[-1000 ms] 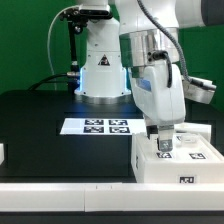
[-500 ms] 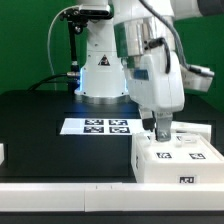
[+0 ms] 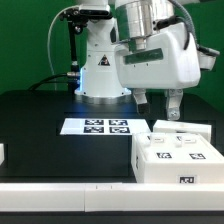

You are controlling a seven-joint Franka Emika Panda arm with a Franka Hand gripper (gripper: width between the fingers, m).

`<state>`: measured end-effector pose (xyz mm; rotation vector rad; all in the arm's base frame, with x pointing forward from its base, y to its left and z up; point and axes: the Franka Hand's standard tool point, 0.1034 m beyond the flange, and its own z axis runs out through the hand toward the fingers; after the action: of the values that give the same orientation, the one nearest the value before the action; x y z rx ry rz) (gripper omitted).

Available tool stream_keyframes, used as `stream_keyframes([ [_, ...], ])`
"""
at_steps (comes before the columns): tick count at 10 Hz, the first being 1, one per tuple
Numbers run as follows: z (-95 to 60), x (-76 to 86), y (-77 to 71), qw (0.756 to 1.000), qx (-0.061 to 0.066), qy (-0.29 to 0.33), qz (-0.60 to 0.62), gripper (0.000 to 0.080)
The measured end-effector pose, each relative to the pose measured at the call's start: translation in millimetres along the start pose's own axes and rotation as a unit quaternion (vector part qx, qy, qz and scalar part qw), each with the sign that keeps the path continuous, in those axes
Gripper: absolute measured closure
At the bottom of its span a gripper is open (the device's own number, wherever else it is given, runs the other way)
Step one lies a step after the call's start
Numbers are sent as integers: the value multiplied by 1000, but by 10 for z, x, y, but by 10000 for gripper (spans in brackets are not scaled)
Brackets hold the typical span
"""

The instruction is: Assemble cabinet

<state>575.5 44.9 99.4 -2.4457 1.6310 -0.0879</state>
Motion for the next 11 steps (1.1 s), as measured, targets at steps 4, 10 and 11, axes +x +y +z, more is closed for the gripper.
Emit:
stream_keyframes([
  [4, -19, -339, 28, 952, -13, 46, -301, 4],
  [10, 15, -293, 114, 884, -20, 66, -462, 4],
  [11, 82, -360, 237, 886, -18, 80, -456, 4],
])
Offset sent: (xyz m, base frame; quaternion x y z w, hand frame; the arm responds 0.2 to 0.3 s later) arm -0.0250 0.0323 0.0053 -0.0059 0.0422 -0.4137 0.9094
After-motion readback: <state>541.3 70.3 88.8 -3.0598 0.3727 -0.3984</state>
